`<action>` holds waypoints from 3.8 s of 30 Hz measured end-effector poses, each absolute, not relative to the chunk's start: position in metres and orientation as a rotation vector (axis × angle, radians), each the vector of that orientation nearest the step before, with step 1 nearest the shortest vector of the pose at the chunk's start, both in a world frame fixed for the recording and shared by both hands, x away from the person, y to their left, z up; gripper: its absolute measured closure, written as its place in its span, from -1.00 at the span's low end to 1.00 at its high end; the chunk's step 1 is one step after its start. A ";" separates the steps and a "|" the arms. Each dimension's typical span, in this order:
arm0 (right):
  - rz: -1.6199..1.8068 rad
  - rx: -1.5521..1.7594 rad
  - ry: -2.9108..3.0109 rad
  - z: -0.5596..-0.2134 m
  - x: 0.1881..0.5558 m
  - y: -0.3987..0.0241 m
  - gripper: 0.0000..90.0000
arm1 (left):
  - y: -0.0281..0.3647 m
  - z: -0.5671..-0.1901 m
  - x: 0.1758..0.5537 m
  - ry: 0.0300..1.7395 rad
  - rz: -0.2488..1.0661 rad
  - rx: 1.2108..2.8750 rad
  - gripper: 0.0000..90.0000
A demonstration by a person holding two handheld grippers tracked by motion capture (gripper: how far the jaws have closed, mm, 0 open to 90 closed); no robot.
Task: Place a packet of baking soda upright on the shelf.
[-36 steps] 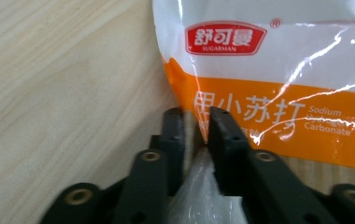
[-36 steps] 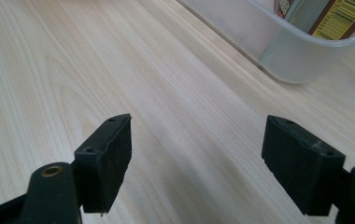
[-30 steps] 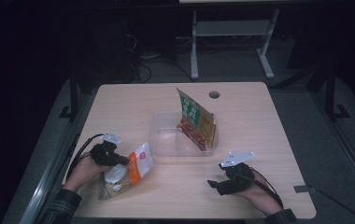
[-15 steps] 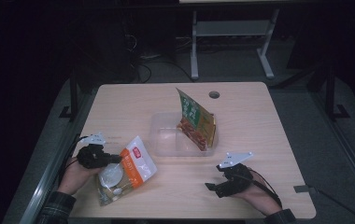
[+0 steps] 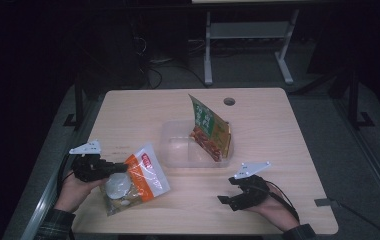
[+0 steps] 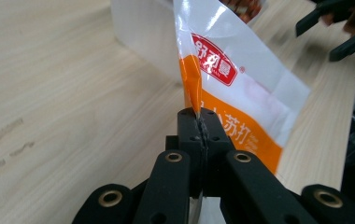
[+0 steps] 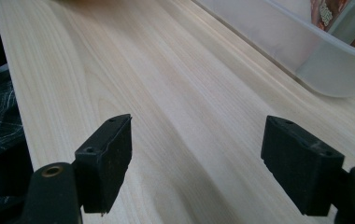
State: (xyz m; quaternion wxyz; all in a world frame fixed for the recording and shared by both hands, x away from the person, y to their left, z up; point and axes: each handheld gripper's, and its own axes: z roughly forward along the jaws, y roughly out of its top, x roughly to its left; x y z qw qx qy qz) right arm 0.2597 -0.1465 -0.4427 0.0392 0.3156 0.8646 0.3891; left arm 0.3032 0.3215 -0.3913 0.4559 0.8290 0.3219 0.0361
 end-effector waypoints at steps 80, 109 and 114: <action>1.706 0.430 2.502 -0.386 0.278 -0.060 1.00 | 0.223 -0.382 0.295 0.638 0.134 1.970 0.80; 1.631 0.245 2.523 -0.345 0.275 -0.073 1.00 | 0.251 -0.411 0.258 0.712 0.162 2.092 -0.18; 1.614 0.265 2.500 -0.337 0.282 -0.076 1.00 | 0.256 -0.419 0.257 0.755 0.153 2.090 -0.19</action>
